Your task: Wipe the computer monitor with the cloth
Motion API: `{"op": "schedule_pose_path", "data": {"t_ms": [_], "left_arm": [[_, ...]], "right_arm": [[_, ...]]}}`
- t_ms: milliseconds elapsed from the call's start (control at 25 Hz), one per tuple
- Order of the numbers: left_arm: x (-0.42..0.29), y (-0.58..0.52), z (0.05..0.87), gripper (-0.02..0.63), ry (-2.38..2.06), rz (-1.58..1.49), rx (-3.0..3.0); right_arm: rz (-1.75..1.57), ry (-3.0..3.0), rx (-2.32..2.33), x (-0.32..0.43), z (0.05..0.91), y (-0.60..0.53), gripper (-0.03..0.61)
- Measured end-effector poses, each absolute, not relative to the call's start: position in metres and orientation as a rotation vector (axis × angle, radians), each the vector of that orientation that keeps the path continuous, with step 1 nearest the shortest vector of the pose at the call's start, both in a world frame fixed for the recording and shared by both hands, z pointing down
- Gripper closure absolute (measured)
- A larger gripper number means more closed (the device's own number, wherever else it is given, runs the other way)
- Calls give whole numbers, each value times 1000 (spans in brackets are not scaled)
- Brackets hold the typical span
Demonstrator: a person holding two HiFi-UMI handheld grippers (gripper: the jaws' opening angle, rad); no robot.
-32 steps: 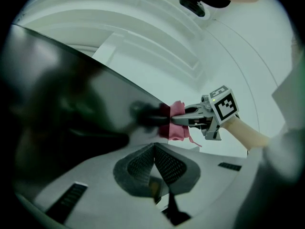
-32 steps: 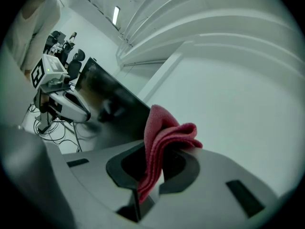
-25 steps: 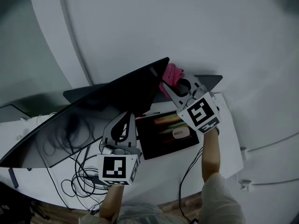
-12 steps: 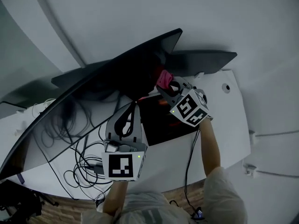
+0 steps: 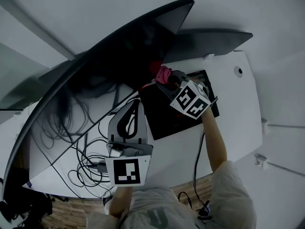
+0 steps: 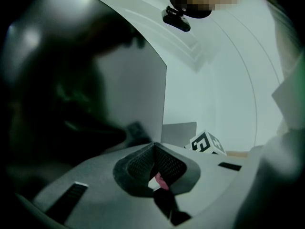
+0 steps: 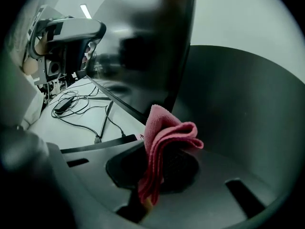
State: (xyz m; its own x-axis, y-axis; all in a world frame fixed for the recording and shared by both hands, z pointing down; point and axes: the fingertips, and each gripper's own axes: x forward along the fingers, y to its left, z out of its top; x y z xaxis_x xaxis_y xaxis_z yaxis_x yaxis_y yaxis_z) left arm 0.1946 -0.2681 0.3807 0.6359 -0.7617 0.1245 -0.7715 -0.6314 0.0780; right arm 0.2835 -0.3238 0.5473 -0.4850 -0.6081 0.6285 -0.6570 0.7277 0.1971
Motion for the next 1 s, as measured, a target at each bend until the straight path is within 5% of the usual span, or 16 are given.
{"op": "schedule_pose_path", "data": {"t_ms": [520,1000], "left_arm": [[180,-270,365,598,-1350,112,2741],[114,-216,280,598,-1530,-95,2780]], "right_arm": [[92,-2143,1222,307,529,-332,525],[-257,-2344,1845,222,296,-233,525]]}}
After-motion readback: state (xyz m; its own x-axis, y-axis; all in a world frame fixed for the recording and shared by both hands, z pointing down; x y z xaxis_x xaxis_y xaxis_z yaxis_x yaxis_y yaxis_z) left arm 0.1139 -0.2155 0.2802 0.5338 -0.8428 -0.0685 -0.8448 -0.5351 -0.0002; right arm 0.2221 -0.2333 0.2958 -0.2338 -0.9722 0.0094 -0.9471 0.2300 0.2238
